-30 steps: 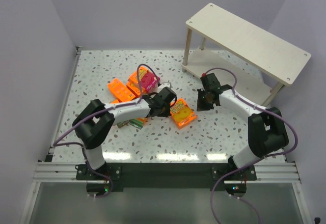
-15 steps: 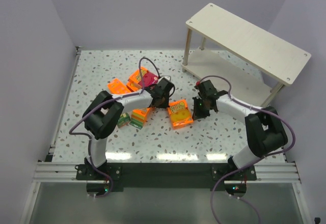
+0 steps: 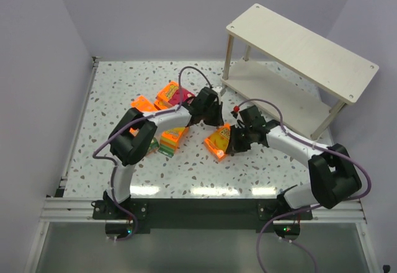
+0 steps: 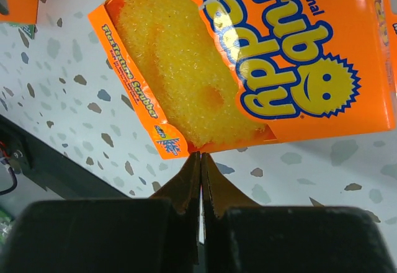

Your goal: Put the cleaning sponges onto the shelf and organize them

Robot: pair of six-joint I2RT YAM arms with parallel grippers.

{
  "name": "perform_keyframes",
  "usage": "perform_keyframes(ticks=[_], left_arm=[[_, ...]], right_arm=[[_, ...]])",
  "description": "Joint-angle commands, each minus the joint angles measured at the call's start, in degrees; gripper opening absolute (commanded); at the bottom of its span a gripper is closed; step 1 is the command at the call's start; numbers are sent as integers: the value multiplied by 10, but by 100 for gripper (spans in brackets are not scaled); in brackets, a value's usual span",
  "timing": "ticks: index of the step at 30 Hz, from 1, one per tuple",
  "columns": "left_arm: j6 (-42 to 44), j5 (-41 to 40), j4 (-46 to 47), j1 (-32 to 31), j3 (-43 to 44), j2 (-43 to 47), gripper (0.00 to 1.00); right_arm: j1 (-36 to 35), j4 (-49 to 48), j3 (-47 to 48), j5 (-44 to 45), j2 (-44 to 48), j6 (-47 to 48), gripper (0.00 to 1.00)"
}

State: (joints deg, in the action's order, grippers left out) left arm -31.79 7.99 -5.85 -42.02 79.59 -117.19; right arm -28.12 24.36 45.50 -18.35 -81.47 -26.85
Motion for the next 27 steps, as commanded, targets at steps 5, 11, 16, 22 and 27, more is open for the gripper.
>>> perform_keyframes(ticks=[5,11,16,22,27], left_arm=[[13,-97,-81,19,79,41,4],[-38,-184,-160,22,30,179,59],[-154,-180,-187,-38,-82,262,64],[-279,-191,-155,-110,-184,285,65],[-296,-220,-137,-133,-174,259,66]], right_arm=[[-1,92,53,59,53,-2,0],[0,173,93,139,136,-5,50],[5,235,136,215,172,-28,82],[25,291,180,279,205,-59,92],[27,307,231,285,214,-63,93]])
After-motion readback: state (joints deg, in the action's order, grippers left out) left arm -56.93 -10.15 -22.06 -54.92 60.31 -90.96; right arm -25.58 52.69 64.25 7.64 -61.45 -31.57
